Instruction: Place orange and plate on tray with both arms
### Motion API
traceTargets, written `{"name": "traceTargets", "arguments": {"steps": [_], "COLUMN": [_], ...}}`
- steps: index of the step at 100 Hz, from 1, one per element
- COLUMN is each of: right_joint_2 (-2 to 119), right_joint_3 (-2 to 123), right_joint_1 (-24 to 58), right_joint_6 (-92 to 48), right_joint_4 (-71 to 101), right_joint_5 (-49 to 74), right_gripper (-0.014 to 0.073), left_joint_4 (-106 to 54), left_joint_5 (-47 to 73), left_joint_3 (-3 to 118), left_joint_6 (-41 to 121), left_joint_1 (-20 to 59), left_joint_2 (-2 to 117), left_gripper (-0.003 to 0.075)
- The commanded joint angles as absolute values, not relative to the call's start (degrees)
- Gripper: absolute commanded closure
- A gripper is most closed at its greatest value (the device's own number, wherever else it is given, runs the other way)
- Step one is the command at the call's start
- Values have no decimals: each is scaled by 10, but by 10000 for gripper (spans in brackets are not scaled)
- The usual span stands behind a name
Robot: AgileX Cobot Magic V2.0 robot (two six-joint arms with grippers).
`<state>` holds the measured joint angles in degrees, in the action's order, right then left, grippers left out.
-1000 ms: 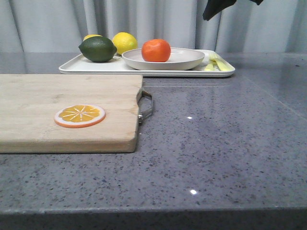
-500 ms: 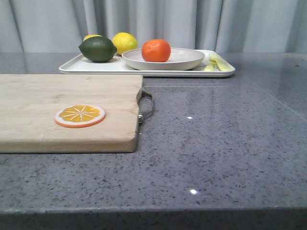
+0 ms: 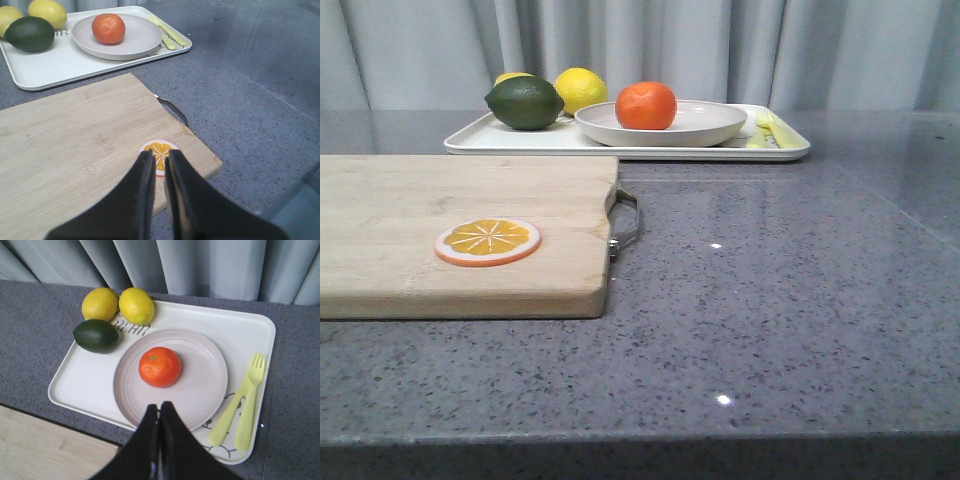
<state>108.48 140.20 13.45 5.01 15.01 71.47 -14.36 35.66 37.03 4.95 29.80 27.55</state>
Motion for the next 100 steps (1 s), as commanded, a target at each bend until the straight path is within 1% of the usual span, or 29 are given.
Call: {"name": "traceTargets", "arguments": {"steps": [1,26,40,68,80,100], "right_joint_2": [1016,913,842,666,586,451], "right_joint_3": [1372,1266,1172,896,769,600], "right_joint_1": [142,162,162,162,162,162], "right_joint_6": [21,5,5,5,5,5], "right_joint_4": [152,132,109,94,94,94], "right_joint_5": [760,720,692,574,505,406], "right_gripper": [660,660,660,660,660,660], "left_joint_4": [-156,-156,-156,-156,-156,-156], "left_joint_5": [320,316,316,316,316,316], "left_joint_3": [385,385,385,385,385,385], "left_joint_6": [46,46,46,46,46,46], "left_joint_1": [296,296,296,296,296,296], "left_joint_2": [279,279,279,279,279,279], "left_gripper": [678,678,678,678,678,678]}}
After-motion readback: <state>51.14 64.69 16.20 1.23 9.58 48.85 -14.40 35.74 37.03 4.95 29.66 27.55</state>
